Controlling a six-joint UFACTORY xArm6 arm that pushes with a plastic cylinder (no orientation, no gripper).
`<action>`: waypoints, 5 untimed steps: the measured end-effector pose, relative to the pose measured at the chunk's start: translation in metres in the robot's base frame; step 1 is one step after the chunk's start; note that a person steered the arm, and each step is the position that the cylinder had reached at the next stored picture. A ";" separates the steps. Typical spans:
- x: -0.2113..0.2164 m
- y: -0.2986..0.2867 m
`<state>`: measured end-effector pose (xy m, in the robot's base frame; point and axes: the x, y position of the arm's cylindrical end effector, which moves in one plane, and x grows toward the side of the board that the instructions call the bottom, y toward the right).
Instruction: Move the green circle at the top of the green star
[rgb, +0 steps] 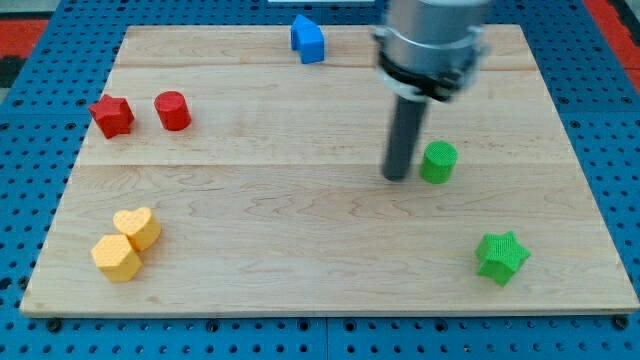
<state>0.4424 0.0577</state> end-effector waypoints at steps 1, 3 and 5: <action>-0.041 0.039; 0.057 0.078; 0.104 0.035</action>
<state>0.5460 0.0930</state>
